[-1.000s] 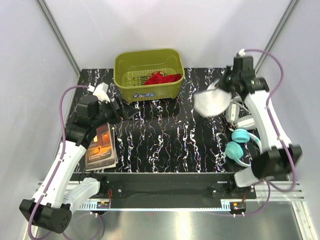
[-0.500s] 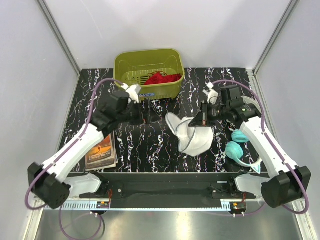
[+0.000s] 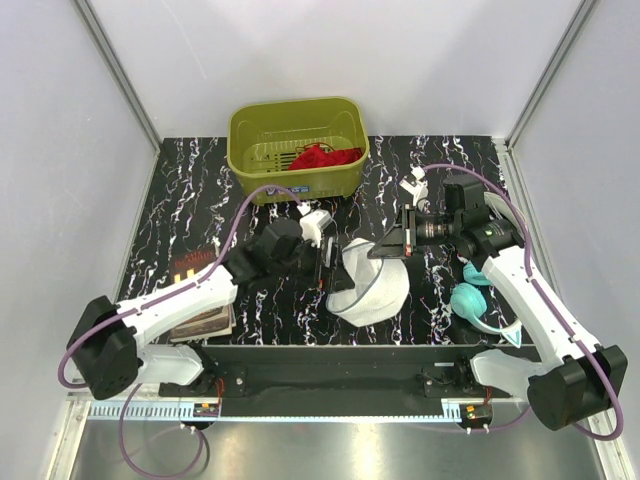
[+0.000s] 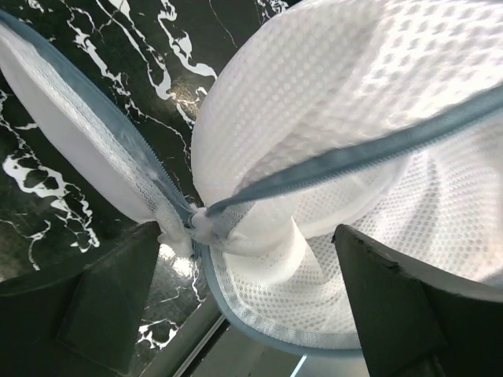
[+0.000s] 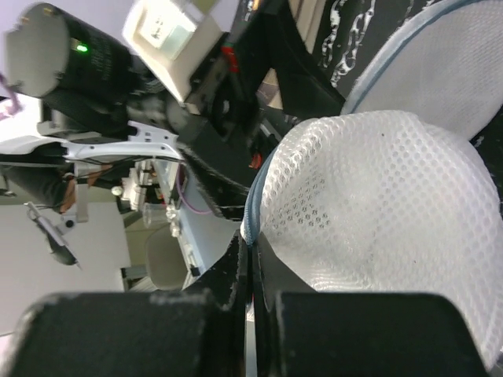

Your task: Place the bra in the laundry bag and zip it closed

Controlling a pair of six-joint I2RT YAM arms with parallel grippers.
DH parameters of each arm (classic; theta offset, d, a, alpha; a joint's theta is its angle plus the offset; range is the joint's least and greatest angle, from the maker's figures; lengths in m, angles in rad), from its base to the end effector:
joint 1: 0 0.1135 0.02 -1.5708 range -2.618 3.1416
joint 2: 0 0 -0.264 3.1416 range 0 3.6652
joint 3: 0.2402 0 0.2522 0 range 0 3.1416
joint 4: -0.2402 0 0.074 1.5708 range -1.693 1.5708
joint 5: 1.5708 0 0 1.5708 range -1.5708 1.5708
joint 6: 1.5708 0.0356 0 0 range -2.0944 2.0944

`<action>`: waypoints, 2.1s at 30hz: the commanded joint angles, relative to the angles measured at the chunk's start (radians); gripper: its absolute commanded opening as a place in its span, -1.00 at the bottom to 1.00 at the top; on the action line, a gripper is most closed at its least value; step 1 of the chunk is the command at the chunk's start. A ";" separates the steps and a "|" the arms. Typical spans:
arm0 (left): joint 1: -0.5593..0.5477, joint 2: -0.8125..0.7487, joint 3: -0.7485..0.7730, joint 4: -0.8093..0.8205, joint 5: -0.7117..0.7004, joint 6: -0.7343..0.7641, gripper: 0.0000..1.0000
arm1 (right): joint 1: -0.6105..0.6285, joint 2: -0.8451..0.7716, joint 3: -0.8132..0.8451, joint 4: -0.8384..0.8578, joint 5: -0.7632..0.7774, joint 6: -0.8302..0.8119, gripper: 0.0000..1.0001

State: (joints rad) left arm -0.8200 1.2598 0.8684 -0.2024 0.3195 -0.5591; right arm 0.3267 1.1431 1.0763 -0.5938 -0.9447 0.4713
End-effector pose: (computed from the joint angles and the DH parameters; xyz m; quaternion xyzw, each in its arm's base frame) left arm 0.1814 -0.2108 0.2665 0.1874 0.8547 -0.4031 0.2681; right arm 0.2122 0.1024 0.3390 -0.1417 0.8122 0.5286 0.2019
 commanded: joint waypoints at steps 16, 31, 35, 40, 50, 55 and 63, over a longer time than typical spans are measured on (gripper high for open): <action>0.039 0.087 0.034 0.125 -0.068 0.042 -1.00 | 0.002 -0.045 -0.071 0.189 -0.142 0.205 -1.00; 0.038 0.062 0.195 -0.690 -0.494 -0.153 -1.00 | 0.060 0.201 -0.009 -0.115 0.547 0.058 -0.98; 0.042 0.153 0.204 -0.674 -0.523 -0.134 -1.00 | 0.095 0.244 -0.007 -0.116 0.577 0.070 -0.79; 0.104 0.132 0.190 -0.617 -0.429 -0.082 0.18 | 0.098 0.248 0.028 -0.136 0.610 0.053 -0.07; 0.422 0.029 0.363 -0.578 -0.183 0.036 0.89 | 0.098 0.332 0.391 -0.188 0.736 -0.072 0.99; 0.645 0.224 0.593 -0.572 -0.203 0.082 0.85 | 0.094 0.484 0.575 -0.279 0.649 -0.137 0.99; 0.850 0.715 1.175 -0.571 -0.140 0.134 0.72 | 0.020 0.641 0.790 -0.457 0.487 -0.192 0.99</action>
State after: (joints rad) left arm -0.0238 1.7905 1.7977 -0.7910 0.1108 -0.4805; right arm 0.3973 1.7493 1.7912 -0.9249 -0.3431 0.3386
